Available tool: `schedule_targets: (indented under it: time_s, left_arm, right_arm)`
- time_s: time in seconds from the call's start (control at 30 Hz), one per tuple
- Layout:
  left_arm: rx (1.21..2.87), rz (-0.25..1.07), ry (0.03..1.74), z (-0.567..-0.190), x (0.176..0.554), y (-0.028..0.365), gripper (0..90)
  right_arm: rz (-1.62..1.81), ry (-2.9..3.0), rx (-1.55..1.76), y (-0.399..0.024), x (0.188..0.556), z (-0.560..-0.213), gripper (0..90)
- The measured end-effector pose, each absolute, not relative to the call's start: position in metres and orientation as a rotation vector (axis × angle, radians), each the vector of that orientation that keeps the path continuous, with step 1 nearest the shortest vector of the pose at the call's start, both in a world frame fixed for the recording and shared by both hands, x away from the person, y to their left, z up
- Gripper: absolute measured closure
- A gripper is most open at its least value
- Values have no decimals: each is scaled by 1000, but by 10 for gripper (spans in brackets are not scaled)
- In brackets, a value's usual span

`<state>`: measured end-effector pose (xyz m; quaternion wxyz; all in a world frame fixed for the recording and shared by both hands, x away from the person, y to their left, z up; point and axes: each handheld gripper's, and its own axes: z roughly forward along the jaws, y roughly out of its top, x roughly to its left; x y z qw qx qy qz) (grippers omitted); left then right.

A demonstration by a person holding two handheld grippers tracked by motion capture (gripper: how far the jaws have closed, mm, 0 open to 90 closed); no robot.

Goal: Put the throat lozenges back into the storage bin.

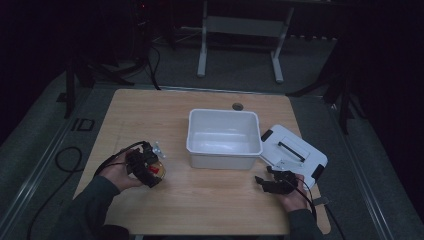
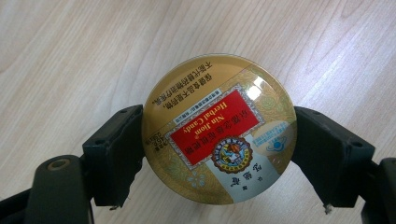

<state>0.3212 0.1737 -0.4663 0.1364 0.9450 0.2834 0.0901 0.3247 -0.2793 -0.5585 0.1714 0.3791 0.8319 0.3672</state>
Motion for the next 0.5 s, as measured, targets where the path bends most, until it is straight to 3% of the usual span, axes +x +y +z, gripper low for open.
schedule_targets:
  time_s: [0.5]
  left_arm:
    - [2731, 269, 789, -453, 327, 172, 208]
  right_arm:
    - [1043, 2362, 1076, -279, 325, -559, 335]
